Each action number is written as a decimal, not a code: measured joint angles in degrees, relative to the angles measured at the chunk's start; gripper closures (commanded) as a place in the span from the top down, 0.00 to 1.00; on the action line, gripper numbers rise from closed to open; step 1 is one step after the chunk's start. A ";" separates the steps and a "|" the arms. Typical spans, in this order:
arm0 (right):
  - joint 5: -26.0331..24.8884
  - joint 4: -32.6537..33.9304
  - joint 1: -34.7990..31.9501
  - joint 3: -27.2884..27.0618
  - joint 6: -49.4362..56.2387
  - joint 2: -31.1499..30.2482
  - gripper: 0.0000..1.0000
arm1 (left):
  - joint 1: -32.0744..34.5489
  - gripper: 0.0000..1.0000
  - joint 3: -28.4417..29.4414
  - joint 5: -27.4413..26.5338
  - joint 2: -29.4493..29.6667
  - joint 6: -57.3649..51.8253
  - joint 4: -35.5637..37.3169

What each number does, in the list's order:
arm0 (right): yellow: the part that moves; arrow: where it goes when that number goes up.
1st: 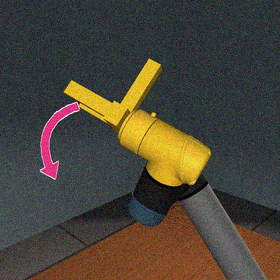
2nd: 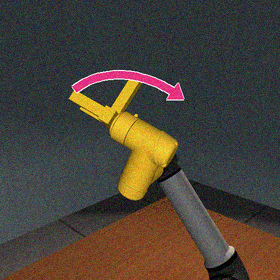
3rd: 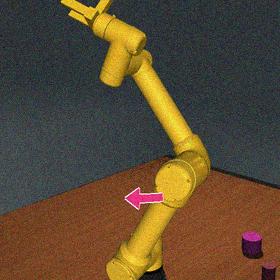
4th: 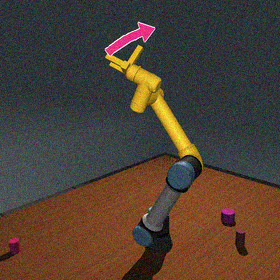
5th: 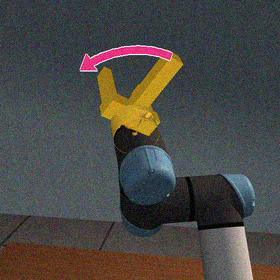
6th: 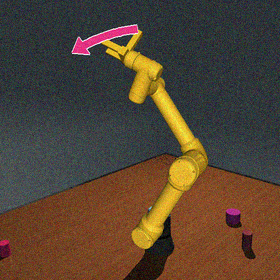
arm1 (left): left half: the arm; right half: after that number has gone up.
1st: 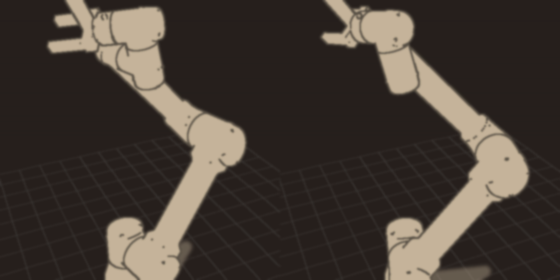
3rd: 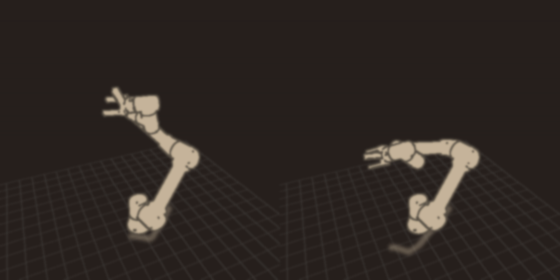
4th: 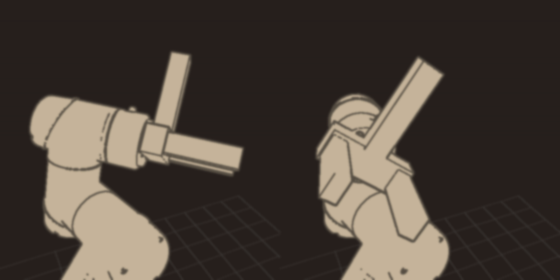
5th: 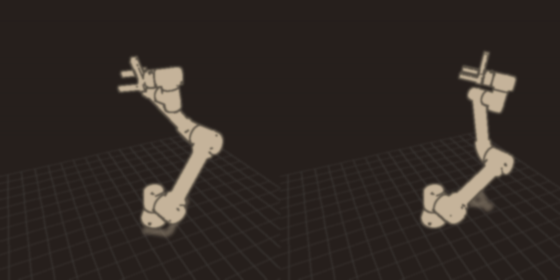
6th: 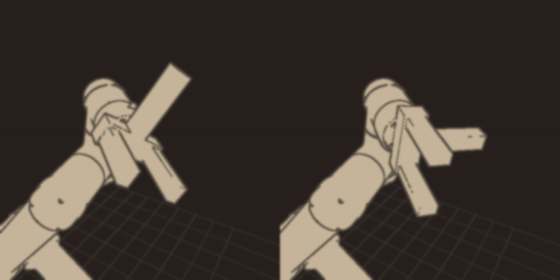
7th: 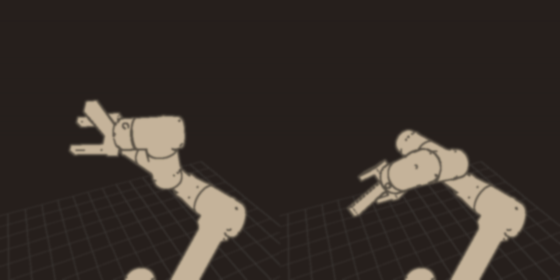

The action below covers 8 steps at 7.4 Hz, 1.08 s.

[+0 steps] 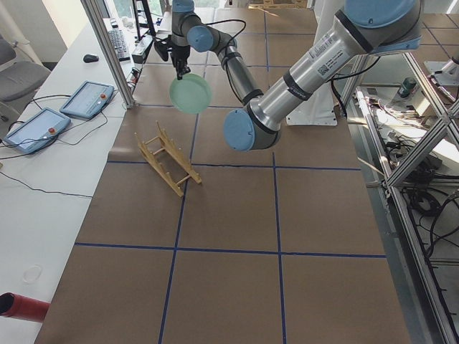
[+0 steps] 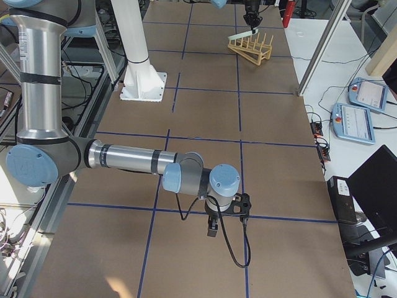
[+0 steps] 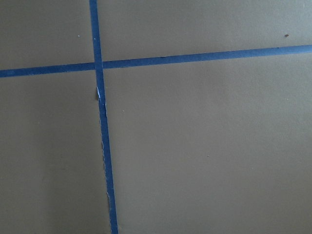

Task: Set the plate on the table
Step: 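Carry the plate toward the robot and lower it flat onto the table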

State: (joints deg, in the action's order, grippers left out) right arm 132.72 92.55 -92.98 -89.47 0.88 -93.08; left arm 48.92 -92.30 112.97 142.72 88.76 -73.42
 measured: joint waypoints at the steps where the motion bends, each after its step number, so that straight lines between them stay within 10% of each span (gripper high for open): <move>1: 0.00 0.00 0.00 0.00 0.00 0.00 1.00 | -5.86 0.00 2.06 -5.95 0.98 -3.37 7.55; 6: 0.00 0.00 0.00 0.00 0.00 0.00 1.00 | -21.02 0.00 8.07 -13.64 -2.82 -6.13 6.33; 8: 0.00 0.00 0.00 0.00 0.00 0.00 1.00 | -21.37 0.99 9.34 -13.81 -3.70 -5.50 2.12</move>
State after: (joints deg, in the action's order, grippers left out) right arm 132.71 92.55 -92.99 -89.47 0.88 -93.08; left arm 27.54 -82.96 99.16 139.02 83.26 -71.30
